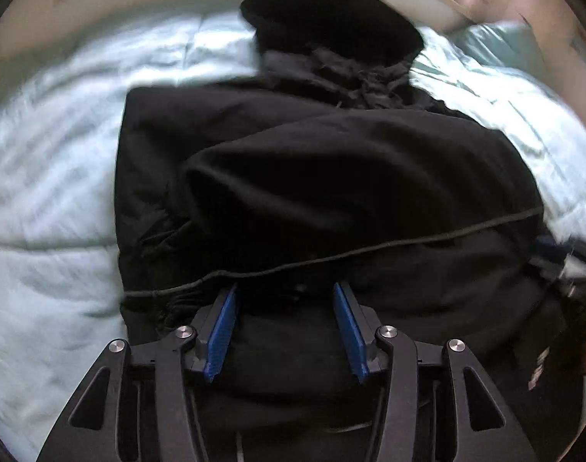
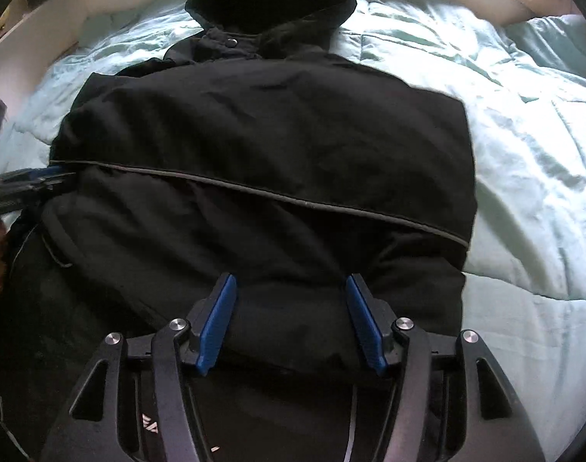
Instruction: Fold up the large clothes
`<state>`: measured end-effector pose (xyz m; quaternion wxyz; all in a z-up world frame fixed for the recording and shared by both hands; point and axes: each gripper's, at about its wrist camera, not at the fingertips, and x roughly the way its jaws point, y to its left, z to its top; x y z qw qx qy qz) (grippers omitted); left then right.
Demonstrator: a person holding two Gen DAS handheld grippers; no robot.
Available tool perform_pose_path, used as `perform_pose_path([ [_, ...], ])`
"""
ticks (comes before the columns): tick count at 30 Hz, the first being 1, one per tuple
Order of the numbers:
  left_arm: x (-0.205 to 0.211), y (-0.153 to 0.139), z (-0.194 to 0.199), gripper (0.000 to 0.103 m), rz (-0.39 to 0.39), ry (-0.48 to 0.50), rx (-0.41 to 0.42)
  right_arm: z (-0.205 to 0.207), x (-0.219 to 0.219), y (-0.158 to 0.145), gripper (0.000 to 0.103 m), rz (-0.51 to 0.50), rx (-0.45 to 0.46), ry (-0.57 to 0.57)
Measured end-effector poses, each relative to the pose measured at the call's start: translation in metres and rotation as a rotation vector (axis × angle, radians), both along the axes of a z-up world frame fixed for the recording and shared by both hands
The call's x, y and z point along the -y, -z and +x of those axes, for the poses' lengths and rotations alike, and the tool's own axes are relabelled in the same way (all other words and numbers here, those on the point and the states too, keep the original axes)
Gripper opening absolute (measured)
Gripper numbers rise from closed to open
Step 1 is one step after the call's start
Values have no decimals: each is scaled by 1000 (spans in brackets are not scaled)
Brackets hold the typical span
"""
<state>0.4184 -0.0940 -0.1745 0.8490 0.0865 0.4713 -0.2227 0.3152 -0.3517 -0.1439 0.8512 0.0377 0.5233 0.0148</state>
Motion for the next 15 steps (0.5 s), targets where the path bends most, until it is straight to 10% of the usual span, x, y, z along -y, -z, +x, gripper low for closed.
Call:
perform_pose_path([
  [15,-49,-120,-4,53,-181,47,-106,-52,58,-148,63,118,19,130],
])
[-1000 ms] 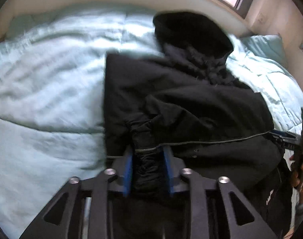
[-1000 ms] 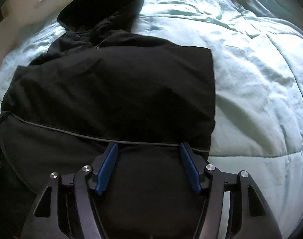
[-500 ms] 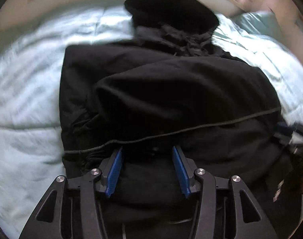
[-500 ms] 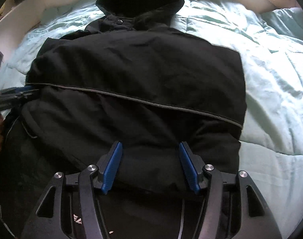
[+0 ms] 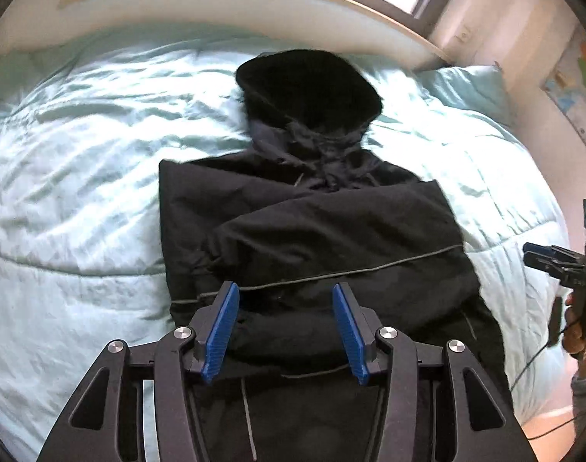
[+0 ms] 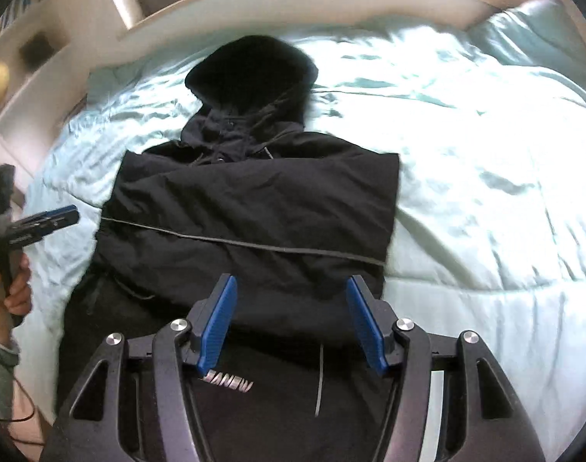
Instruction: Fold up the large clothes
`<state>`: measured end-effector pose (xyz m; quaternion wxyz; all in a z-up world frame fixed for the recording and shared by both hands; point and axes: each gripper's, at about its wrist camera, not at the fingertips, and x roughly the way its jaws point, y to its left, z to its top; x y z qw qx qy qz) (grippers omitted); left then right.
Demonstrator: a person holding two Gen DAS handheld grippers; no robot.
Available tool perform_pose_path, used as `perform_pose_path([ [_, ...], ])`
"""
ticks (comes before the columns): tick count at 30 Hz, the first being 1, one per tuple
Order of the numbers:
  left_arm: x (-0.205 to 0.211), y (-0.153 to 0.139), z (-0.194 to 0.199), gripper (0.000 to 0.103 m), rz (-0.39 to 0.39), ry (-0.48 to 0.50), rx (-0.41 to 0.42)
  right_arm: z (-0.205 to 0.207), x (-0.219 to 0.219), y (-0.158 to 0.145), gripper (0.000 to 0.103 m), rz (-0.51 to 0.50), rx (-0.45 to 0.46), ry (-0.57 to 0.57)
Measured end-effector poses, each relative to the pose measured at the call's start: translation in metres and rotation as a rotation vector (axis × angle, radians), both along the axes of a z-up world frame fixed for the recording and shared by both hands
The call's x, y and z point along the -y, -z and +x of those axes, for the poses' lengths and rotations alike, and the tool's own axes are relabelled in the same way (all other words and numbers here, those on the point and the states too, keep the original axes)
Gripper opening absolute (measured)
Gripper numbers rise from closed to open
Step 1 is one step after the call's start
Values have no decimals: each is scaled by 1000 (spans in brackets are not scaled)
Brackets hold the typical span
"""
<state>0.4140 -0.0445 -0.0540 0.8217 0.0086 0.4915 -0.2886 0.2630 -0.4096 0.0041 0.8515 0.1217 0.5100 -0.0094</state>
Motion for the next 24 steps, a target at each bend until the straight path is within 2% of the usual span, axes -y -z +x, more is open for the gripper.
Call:
perform_pose_path([
  [3,-2,-20,3,53,-22,69,8,-28,1,-29,63,-15,-11,86],
  [7,-14,-44,13,53,-91,139,18,-66,0,-57,63,13,-41,249],
  [9,-24,-54,21,53,-95,138,20,-75,-5,-70,63,38,-40,317],
  [11,-37,-64,25,53,-76,108,-5,-76,-12,-86,64,120,3,353],
  [14,-55,-83,17,53,-15,75,22,-54,-21,-98,68,192,55,324],
  [18,-76,-96,1,53,55,-2,67,-9,-28,-96,68,249,69,178],
  [20,-86,-99,-6,53,33,-53,60,-2,-29,-94,68,247,64,141],
  [22,-93,-98,-10,53,-20,-87,1,3,-27,-94,68,249,49,111],
  [24,-92,-96,-8,53,-34,-96,-35,4,-23,-97,68,241,54,96],
])
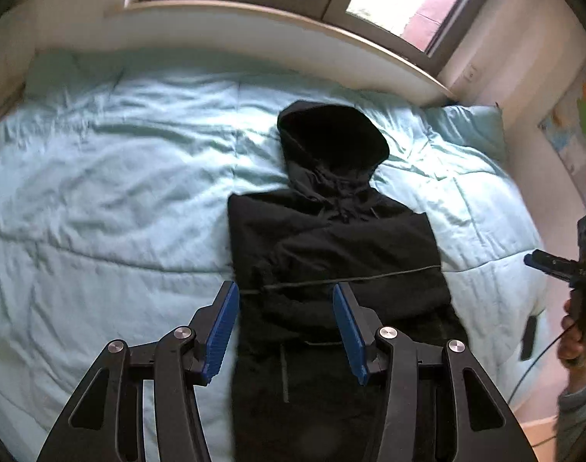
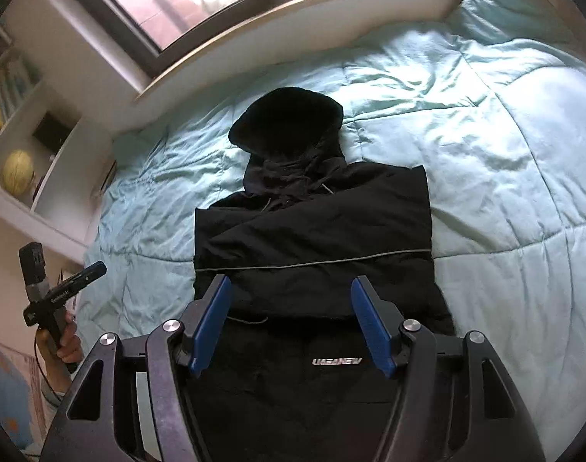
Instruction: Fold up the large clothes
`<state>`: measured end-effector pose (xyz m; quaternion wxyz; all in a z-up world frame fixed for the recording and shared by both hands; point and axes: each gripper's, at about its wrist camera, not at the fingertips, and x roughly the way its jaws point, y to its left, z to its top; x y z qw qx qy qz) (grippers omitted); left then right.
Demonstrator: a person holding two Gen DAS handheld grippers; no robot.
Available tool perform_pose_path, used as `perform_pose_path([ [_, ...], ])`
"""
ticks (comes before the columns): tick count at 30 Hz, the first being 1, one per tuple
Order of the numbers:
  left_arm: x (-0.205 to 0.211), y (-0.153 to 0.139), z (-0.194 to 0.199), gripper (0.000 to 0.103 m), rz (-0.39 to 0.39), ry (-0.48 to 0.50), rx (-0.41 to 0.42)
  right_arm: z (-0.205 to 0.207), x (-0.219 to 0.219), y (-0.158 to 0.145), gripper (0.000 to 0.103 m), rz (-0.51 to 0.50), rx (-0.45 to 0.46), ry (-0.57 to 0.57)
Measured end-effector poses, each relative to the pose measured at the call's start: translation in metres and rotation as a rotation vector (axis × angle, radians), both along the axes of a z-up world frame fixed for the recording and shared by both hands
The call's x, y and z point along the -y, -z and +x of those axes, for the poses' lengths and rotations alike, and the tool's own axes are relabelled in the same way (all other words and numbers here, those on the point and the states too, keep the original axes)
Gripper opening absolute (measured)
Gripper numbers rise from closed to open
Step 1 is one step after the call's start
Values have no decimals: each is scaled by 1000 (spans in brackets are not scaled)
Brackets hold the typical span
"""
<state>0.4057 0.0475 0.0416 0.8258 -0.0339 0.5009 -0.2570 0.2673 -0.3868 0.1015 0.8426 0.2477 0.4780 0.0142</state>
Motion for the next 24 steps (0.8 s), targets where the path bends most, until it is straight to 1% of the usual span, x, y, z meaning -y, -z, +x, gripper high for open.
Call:
perform_pose_path([
  [4,16,2,15,53,20,5,-25,9,15,0,68,18,9,52],
  [6,28,2,27,53,11,6,-43,18,23,3,68,16,3,80],
  [7,36,1,37,53,-6,5,-60,27,27,7,68,24,-6,88],
  [9,48,-3,51,53,-32,-1,-71,51,35,12,68,30,-20,87],
  [12,76,-6,81,53,-49,-13,-72,98,46,21,68,-29,-33,92],
  [14,99,-3,110,58,-35,-27,-68,134,53,32,68,-78,-29,101],
  [16,123,7,144,60,-13,-52,-65,166,58,46,69,-98,-27,100],
  [18,144,22,176,60,-14,-68,-81,206,61,67,69,-113,-33,81],
  [19,156,36,196,60,-18,-78,-102,220,62,76,69,-120,-39,73],
  [20,161,45,208,60,-17,-84,-111,240,62,89,69,-137,-51,61],
  [21,170,59,226,60,-4,-99,-119,258,60,101,69,-158,-64,48],
  [24,187,87,263,60,17,-133,-121,298,55,130,69,-230,-87,24],
])
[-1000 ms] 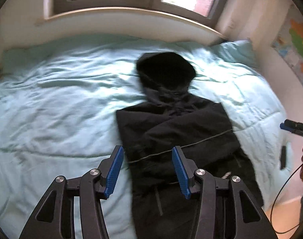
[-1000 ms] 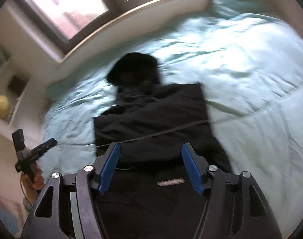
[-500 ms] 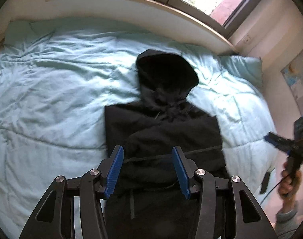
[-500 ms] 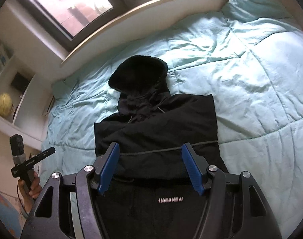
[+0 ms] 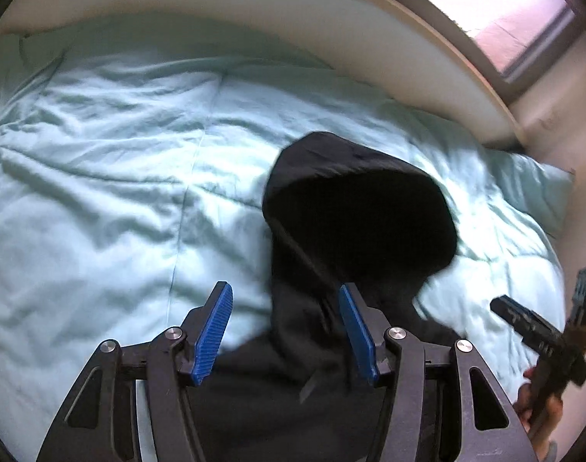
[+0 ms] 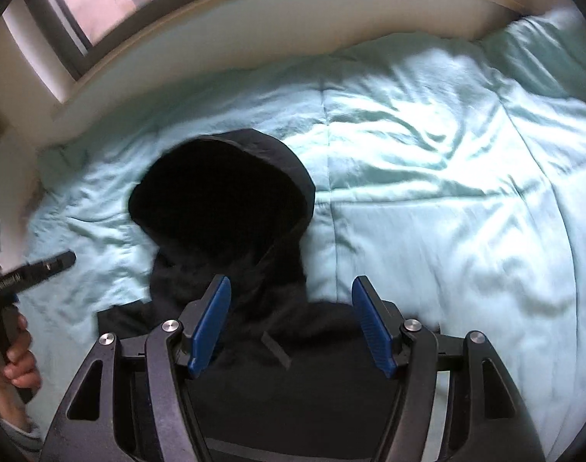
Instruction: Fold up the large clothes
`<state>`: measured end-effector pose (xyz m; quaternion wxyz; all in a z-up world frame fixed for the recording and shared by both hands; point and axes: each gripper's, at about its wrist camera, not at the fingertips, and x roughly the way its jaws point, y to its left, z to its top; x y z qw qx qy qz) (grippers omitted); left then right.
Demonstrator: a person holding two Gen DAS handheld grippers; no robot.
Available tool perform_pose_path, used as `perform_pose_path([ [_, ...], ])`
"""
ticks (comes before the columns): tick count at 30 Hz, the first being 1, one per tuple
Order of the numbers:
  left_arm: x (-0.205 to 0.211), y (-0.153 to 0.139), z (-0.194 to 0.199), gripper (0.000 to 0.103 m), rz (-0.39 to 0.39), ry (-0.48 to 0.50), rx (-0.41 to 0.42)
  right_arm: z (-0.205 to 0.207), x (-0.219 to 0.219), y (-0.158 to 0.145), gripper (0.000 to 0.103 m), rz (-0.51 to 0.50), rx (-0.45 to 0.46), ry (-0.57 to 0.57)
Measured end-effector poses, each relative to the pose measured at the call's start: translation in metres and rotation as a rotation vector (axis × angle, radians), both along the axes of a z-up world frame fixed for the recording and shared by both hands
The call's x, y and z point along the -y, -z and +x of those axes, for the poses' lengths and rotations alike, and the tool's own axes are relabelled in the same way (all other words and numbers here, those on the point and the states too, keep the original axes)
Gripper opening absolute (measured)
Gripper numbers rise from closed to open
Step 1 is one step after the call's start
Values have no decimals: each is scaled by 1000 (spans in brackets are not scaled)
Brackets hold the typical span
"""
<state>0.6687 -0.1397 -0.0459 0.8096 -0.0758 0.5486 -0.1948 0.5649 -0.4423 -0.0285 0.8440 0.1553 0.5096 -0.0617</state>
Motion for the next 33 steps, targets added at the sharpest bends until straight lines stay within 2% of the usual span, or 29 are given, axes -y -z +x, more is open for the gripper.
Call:
perform_pose_path([
  [5,23,42,45,60,21,-15,-34,54,3,43,69,-71,-30,-14],
  [7,34,56,57,59,55,-11,-28,70,4,59,69,-96,-56,-11],
  [8,39,61,61,58,74,-9,-24,78,5,67,63,-108,-71,-10],
  [9,42,66,66,35,97,-13,-14,84,7,76,38,-103,-83,-13],
  [10,42,70,71,9,95,-10,-12,88,8,81,24,-90,-93,-18],
  [11,37,72,74,9,59,-11,-29,87,13,83,10,-76,-89,-8],
  [12,30,68,71,9,16,-18,-17,84,18,80,9,-59,-71,0],
  [13,15,56,62,9,-78,-14,7,75,24,73,9,-28,-29,5],
  [15,-14,43,44,8,-192,-21,6,53,34,59,8,12,33,10],
  [16,-26,41,36,8,-235,-22,1,41,36,55,8,36,61,3],
  [17,-31,43,32,9,-239,-24,-3,33,36,57,8,52,70,-7],
  [18,-34,53,30,9,-213,-32,-23,30,31,65,8,61,57,-25],
  [20,-26,91,37,9,-91,-41,-98,37,15,91,8,22,-4,-73],
  [21,-17,122,46,9,-25,-34,-164,42,9,107,8,-4,-40,-86],
  [22,-13,139,50,10,-11,-32,-199,50,7,129,8,1,-91,-93],
  [23,-9,148,53,11,-13,-33,-198,57,11,151,8,48,-136,-82],
  [25,-9,142,54,12,-44,-42,-161,63,21,166,8,126,-149,-59],
  [27,-11,124,44,13,-34,-2,-109,62,25,157,9,132,-137,-81],
  [29,-17,103,30,27,-18,28,-37,53,24,139,13,90,-116,-126],
  [30,-23,91,20,39,1,32,2,45,24,126,18,68,-104,-152],
  [31,-28,77,9,46,24,37,49,37,24,116,22,56,-94,-170],
  [33,-33,51,-7,48,47,49,133,25,25,95,34,36,-48,-186],
])
